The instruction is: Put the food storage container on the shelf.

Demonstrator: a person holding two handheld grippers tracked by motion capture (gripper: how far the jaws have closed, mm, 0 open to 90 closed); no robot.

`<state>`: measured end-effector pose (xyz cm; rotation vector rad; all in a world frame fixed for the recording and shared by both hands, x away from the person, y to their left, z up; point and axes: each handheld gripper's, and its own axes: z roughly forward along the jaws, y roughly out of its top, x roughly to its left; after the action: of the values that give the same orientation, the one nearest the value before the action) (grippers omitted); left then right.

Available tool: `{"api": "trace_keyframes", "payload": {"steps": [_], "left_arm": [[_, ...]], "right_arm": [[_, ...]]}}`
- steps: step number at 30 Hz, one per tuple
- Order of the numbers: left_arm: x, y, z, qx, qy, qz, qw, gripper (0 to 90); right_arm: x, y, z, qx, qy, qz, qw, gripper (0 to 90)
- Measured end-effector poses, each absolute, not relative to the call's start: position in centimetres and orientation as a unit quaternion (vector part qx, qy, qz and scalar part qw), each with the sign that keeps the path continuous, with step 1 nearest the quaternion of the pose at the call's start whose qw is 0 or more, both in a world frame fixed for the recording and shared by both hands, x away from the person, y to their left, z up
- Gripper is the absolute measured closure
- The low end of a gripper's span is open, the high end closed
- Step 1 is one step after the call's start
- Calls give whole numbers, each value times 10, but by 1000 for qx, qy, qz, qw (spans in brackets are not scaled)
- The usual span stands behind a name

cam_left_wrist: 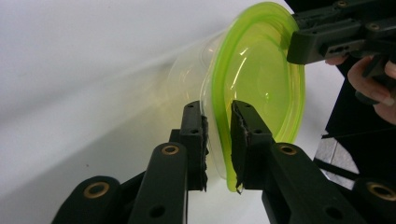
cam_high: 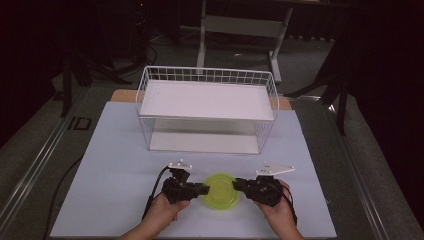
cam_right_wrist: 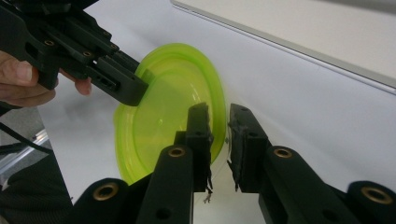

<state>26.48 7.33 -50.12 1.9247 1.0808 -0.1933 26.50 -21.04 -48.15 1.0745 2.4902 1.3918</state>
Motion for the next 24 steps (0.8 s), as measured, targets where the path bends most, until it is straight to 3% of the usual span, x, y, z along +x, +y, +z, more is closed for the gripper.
{"api": "trace_keyframes", "payload": {"steps": [16,24], "left_arm": [[260,73,-495,764,451,-78,454,817],[268,80,-478,758,450,-53,468,818]], "right_arm": [[261,-211,-476,338,823,454,53,837],[271,-206,-460,330,819,464,67,836]]}}
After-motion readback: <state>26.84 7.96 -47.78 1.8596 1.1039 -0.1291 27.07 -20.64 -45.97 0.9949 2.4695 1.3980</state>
